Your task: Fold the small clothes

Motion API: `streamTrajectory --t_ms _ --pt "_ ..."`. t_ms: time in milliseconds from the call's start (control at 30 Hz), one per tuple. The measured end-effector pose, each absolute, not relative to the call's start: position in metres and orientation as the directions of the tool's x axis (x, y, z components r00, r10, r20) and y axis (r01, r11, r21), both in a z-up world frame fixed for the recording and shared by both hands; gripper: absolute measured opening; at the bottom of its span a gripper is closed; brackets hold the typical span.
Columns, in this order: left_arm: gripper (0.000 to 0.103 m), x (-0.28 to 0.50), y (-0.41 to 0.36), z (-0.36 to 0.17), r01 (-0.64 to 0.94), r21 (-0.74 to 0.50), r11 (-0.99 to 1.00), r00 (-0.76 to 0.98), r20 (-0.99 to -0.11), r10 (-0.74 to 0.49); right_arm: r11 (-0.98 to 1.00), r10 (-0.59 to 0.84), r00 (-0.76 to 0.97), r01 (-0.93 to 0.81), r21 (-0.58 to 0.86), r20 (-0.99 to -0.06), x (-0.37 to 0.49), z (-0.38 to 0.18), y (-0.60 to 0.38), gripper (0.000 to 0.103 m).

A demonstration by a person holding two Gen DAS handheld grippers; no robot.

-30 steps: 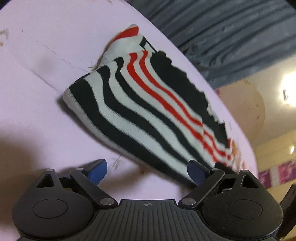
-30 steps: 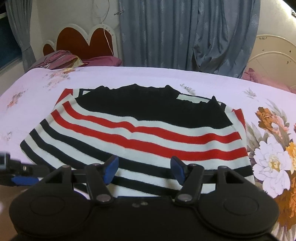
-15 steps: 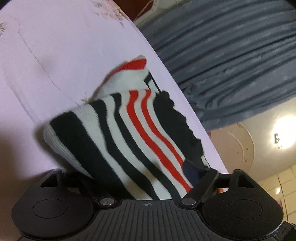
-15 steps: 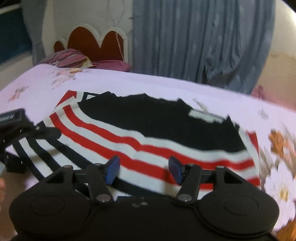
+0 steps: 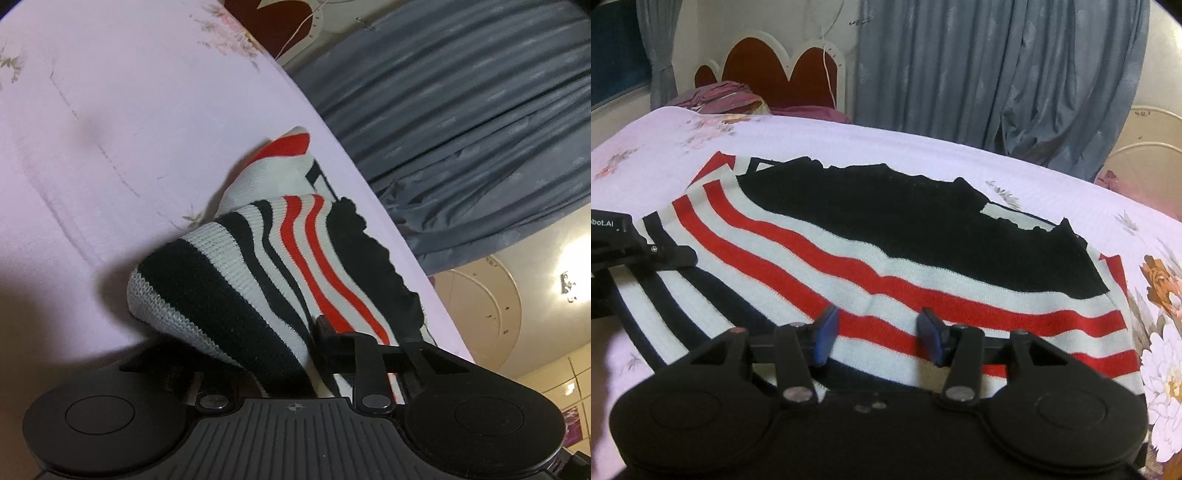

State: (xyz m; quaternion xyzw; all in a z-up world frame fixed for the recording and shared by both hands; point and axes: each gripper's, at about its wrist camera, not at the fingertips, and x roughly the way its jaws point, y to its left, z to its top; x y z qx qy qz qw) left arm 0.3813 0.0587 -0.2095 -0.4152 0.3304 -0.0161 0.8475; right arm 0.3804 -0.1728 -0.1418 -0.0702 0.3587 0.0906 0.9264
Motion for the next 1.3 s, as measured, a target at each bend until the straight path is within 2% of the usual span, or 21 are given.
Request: streamTrajectory --t_ms 67,333,533,667,833,967,1067,1300 --pt "0.016 0.381 0.055 -0.202 -0.223 -0.697 0.681 0.789 -0.539 -0.293 0.975 0.123 0.723 -0.215 -0.052 -0.679 0.380 -0.140 -0.175 0.047" --pt "0.015 0.380 0.032 -0.152 -0.067 -0.629 0.774 0.820 -0.477 -0.317 0.978 0.151 0.715 -0.210 -0.003 -0.683 0.381 -0.137 -0.180 0.048" --pt "0.015 0.382 -0.001 -0.116 0.083 -0.576 0.814 0.823 -0.421 -0.382 0.975 0.206 0.701 -0.210 0.079 -0.682 0.381 -0.130 -0.195 0.048" --pt "0.015 0.388 -0.033 -0.101 0.181 -0.520 0.835 0.803 -0.412 -0.431 0.981 0.191 0.729 -0.152 0.117 -0.657 0.374 -0.121 -0.218 0.048" --pt "0.015 0.388 -0.082 -0.095 0.307 -0.454 0.836 0.743 -0.435 -0.509 0.989 0.132 0.750 -0.053 0.140 -0.648 0.360 -0.113 -0.267 0.048" --pt "0.015 0.385 -0.119 -0.110 0.380 -0.403 0.832 0.671 -0.499 -0.548 0.990 0.071 0.753 0.025 0.135 -0.655 0.348 -0.113 -0.306 0.048" --pt "0.016 0.379 -0.140 -0.126 0.405 -0.352 0.844 0.624 -0.569 -0.536 0.987 0.044 0.746 0.070 0.144 -0.665 0.339 -0.116 -0.327 0.048" --pt "0.017 0.372 -0.145 -0.114 0.402 -0.280 0.872 0.644 -0.590 -0.487 0.978 0.008 0.757 0.130 0.164 -0.653 0.321 -0.109 -0.361 0.049"
